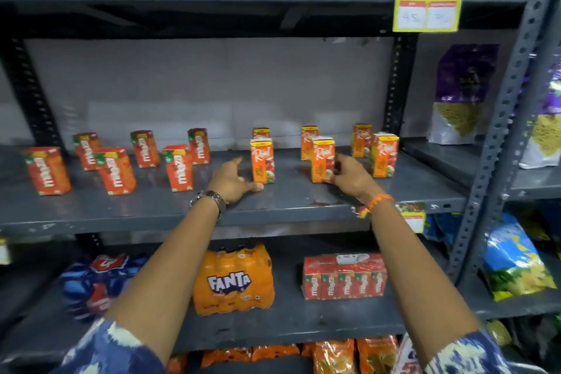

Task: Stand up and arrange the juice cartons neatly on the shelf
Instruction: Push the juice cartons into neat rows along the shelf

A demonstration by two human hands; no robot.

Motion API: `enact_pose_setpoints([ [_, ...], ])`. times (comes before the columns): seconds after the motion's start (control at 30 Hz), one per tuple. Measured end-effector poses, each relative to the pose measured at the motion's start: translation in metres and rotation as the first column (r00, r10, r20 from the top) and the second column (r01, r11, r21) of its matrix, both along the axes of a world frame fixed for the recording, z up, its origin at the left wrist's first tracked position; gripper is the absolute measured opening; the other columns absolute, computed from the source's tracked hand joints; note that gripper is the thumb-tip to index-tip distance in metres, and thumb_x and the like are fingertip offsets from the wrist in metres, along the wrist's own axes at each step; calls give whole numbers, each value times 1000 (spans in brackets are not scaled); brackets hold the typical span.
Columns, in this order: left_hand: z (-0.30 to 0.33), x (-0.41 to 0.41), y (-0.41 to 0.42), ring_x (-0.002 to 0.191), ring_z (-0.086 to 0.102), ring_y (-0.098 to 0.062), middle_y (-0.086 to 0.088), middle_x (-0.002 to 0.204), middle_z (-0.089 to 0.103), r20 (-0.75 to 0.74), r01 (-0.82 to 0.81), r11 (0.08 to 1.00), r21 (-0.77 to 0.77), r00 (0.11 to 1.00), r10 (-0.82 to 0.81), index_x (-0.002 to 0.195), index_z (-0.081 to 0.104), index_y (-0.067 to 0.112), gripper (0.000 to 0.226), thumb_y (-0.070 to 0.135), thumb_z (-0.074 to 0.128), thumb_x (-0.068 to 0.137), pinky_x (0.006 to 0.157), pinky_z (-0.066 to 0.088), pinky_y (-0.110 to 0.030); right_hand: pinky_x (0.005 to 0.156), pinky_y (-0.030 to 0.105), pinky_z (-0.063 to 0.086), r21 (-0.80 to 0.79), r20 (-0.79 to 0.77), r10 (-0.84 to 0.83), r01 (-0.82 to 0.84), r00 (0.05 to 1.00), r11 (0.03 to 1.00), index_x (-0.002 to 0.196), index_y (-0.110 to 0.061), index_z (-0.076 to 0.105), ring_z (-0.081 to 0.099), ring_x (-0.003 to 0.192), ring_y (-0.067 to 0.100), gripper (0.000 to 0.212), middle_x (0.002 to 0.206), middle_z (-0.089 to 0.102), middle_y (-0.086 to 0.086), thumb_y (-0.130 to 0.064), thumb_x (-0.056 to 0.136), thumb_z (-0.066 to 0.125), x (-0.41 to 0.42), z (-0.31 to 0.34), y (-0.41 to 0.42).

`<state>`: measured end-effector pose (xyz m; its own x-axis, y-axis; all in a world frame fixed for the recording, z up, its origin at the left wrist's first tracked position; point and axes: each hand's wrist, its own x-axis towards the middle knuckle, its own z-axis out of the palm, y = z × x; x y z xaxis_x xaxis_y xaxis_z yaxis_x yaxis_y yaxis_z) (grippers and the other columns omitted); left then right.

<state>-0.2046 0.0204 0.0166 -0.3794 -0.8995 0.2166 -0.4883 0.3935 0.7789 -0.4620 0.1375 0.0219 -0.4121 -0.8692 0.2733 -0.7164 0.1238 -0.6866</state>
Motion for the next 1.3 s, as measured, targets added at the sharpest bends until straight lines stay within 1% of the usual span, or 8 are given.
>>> enact_pose_setpoints([
  [0.2,3,117,13,73,68,-6,6,80,71,-332,-331,926,-182,907,259,81,69,21,21,6,81,73,69,57,-22,100,45,45,-555,-51,-288,213,956,804,129,-10,58,55,116,34,52,123,62,13,-7,78,71,57,-7,14],
  [0.3,10,172,-7,75,64,-19,-6,84,67,-456,-597,789,-148,749,481,90,61,11,25,7,78,72,71,54,-32,82,30,52,-708,-24,-161,97,987,699,114,-17,61,61,95,20,39,105,62,-1,-3,79,67,114,-1,2],
  [0.37,13,198,-27,84,66,-22,-11,98,67,-499,-646,759,-79,685,531,103,54,8,38,2,74,72,77,55,-34,73,14,50,-662,33,39,-7,999,749,108,-19,62,60,85,5,36,95,59,-6,1,79,67,155,4,-22],
  [0.47,12,226,-63,93,67,-32,-17,98,68,-232,-580,809,-95,803,548,95,56,5,24,-3,67,76,81,55,-40,86,28,55,-362,148,270,-202,951,910,125,-15,56,56,88,9,50,102,58,-1,-2,80,72,205,6,-68],
  [0.57,7,240,-85,106,64,-34,-13,105,67,11,-424,905,-28,905,425,110,60,6,31,2,66,80,96,52,-48,101,39,47,-61,30,272,-270,962,961,141,-8,42,57,117,25,77,131,58,12,-18,75,82,233,7,-105],
  [0.67,4,248,-93,110,64,-27,-7,117,69,55,-254,966,-54,965,256,111,59,17,33,8,70,82,103,47,-45,104,42,45,59,19,248,-249,968,967,133,-7,43,56,125,33,71,135,58,15,-20,75,82,248,4,-126],
  [0.97,-8,251,-106,107,67,-25,-9,115,73,28,-214,969,-126,975,219,113,69,10,34,13,77,80,92,46,-32,108,42,41,-3,-23,246,-246,969,969,140,-10,45,56,128,31,59,138,60,13,-16,87,71,267,-11,-147],
  [1.3,-7,247,-105,108,66,-29,-8,117,72,98,-191,967,-166,973,209,117,70,15,34,29,72,86,100,48,-46,103,39,45,-55,-155,126,-136,980,989,128,-3,58,60,120,36,39,128,66,19,-6,90,63,269,-10,-137],
])
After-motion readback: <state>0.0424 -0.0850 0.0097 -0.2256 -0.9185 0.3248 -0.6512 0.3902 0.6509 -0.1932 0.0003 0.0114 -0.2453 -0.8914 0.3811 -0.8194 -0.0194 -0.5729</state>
